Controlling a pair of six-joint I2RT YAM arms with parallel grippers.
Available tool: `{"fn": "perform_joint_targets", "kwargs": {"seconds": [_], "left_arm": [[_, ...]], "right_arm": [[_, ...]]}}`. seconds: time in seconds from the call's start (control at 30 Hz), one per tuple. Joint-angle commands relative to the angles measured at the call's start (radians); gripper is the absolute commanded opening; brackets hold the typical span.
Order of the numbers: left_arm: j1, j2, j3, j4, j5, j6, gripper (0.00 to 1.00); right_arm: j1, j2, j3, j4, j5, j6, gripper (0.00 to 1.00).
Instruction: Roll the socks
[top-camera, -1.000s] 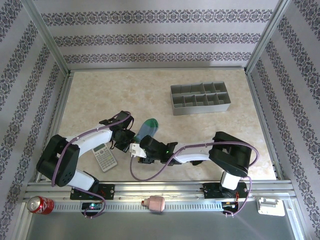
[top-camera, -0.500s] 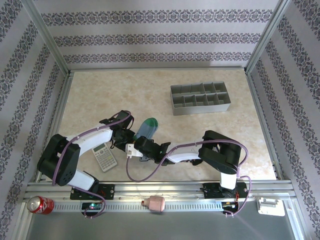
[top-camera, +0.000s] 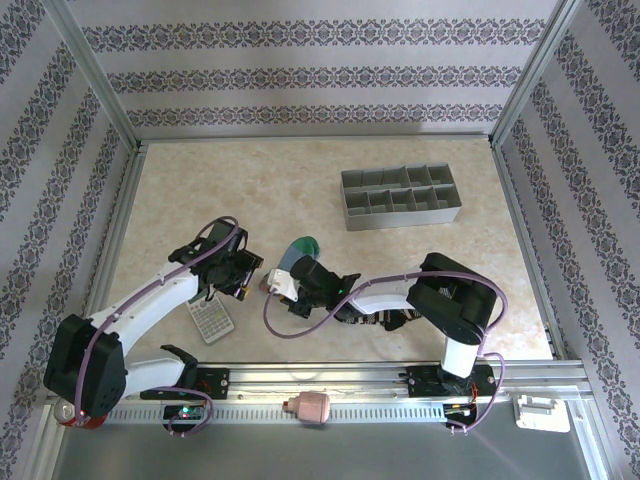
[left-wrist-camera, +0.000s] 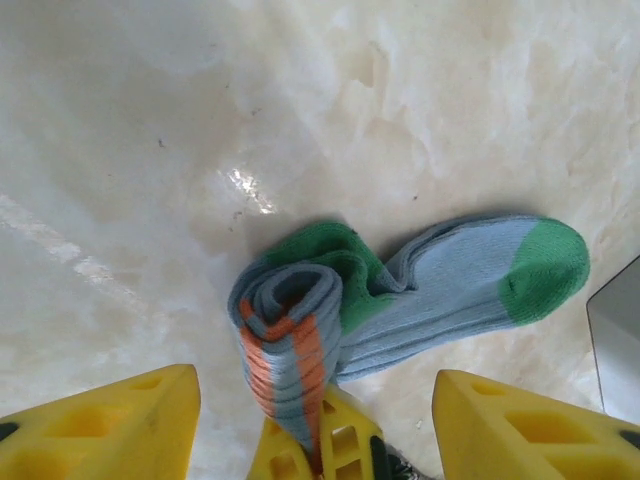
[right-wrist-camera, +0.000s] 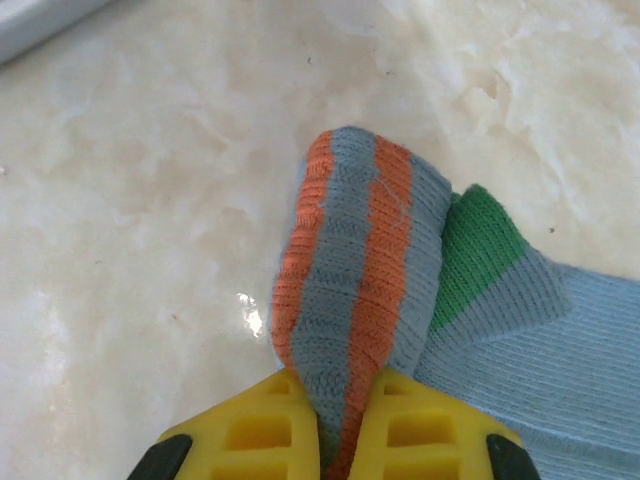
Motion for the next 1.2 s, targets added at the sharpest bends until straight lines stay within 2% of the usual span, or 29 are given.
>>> {"fn": "perform_joint_targets", "kwargs": {"seconds": [0.0,0.13,0.33,0.5,0.7,0.93,1.07,1.13,1.17], "left_arm": [[0.001,-0.010,-0.038,0.069,0.036,0.025,0.59],[-0.008,-0.019,-0.098,0.214,0.098,0.029,0.53],[-0.050,0.031,-0.130,0.358,0.125,0.026,0.52],[-0.070,0.090,-0.130,0.369,0.128,0.030,0.52],[-0.074,0.110,-0.108,0.312,0.110,0.047,0.53],[-0.091,0.226,-0.112,0.436,0.133,0.050,0.53],[-0.116,0.281,-0.078,0.380,0.121,0.066,0.44],[-0.130,0.303,-0.062,0.312,0.116,0.063,0.33],[-0.136,0.313,-0.052,0.270,0.118,0.059,0.24]], "right_arm": [[-0.034,0.070,-0.081,-0.165,-0.156,0.106,0.00],[-0.087,0.094,-0.093,-0.153,-0.265,0.139,0.00],[-0.182,0.147,-0.088,-0.156,-0.424,0.198,0.00],[-0.263,0.206,-0.064,-0.172,-0.577,0.250,0.00],[-0.320,0.245,-0.050,-0.184,-0.674,0.272,0.00],[-0.352,0.275,-0.027,-0.189,-0.715,0.290,0.00],[-0.359,0.286,-0.012,-0.208,-0.712,0.285,0.00],[-0.358,0.284,0.002,-0.230,-0.704,0.266,0.00],[-0.359,0.279,0.008,-0.241,-0.697,0.255,0.00]]}}
